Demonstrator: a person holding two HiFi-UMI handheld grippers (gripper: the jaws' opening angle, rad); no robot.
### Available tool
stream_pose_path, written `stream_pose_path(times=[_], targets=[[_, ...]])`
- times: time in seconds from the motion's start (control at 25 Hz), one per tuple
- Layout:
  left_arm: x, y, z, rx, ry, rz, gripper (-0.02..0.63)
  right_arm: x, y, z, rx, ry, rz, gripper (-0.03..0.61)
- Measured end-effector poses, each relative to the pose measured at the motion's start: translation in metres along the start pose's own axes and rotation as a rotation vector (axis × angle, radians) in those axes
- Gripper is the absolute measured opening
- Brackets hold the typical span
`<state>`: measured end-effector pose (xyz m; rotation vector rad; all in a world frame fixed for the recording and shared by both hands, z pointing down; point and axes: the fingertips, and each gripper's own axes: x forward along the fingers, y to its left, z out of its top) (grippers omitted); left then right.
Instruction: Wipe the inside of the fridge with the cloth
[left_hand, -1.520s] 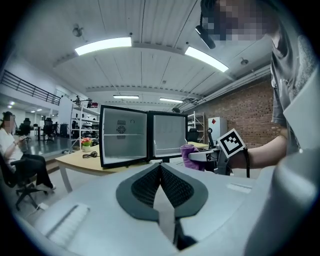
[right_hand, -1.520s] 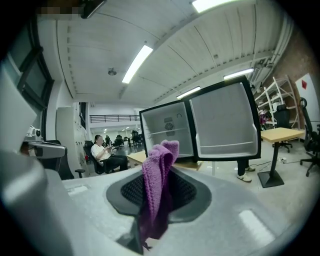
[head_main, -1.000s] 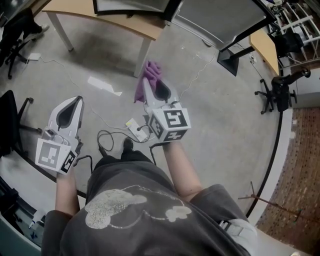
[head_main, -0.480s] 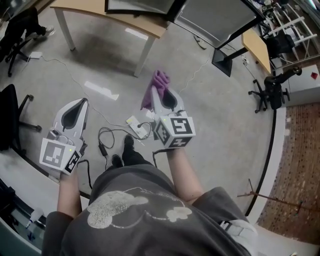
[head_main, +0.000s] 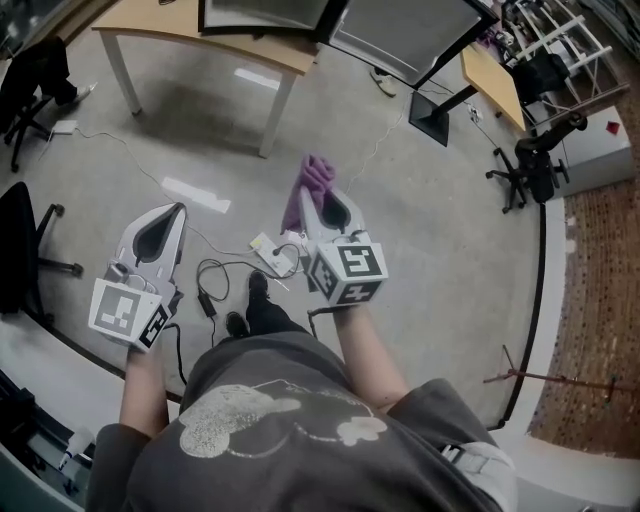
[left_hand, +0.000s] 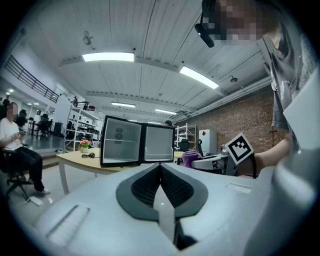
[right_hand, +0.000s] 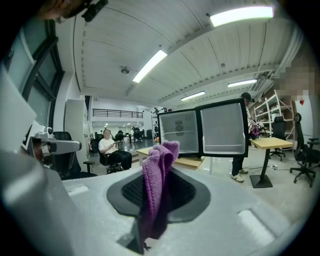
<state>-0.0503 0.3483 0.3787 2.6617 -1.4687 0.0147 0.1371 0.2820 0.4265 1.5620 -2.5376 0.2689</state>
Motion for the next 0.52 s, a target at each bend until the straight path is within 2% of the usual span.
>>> stream_pose_path(times=[0.52], targets=[[-0.016, -0.021, -0.002, 0.012, 0.002, -0.027, 0.017, -0.030, 0.010, -0.008, 0.006, -0.004, -0.013, 0.074]])
